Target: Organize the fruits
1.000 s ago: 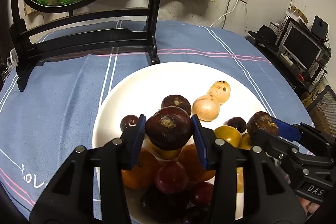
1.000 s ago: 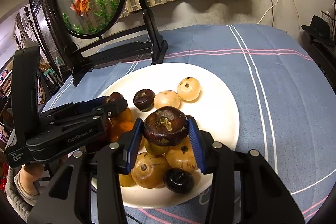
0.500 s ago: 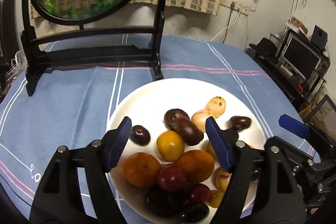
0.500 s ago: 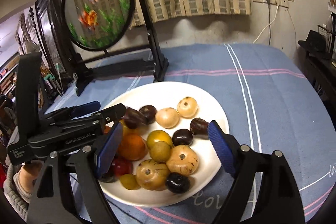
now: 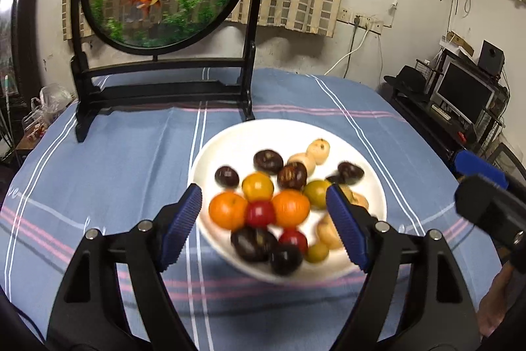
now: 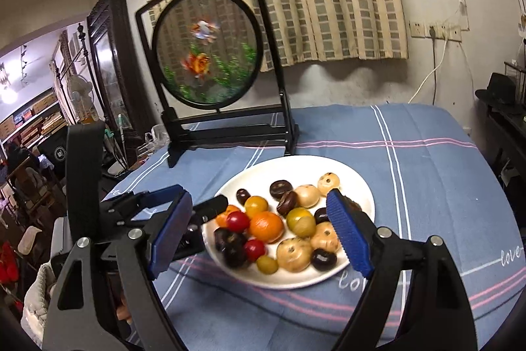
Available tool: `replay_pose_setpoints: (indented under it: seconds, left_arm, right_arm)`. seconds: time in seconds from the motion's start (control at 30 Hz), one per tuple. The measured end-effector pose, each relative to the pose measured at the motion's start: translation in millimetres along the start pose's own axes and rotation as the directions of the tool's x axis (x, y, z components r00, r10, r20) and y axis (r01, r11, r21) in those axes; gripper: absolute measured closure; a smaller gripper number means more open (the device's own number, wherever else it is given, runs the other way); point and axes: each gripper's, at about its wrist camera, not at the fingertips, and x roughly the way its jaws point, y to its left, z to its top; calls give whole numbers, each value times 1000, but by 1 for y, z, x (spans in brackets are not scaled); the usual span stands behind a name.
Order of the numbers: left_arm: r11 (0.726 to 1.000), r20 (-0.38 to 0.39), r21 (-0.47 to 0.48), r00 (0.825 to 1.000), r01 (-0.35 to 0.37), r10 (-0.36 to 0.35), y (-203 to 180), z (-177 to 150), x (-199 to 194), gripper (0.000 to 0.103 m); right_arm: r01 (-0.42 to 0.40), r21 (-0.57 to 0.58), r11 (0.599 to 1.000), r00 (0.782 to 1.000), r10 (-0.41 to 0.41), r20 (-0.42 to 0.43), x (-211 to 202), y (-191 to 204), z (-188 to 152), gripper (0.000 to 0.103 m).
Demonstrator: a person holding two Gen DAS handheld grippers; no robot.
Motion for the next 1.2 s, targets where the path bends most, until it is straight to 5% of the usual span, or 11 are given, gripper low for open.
replay_pose_setpoints:
  seconds: [0.3,0.53,0.77,1.2]
  left_arm:
    - [1000,13,4,1000,-14,14,-3,-73,-52,12]
    - [999,-33,-29,998,-46,45,12,-120,-73,7]
    - [997,-112,-11,991,-77,75,11,-133,-62,3]
    - [996,-146,37,985,-82,87,3,-140,-56,3]
  right_arm:
    - [-6,4,1000,1000,6,-20,-34,9,-57,9]
    - [58,94,994,969,-34,-243,-23,-9,-110,8]
    - [109,88,990,959,-82,-271,-25,-12,-122,6]
    - [149,39,988,932,-127,-339,-16,-11,-132,6]
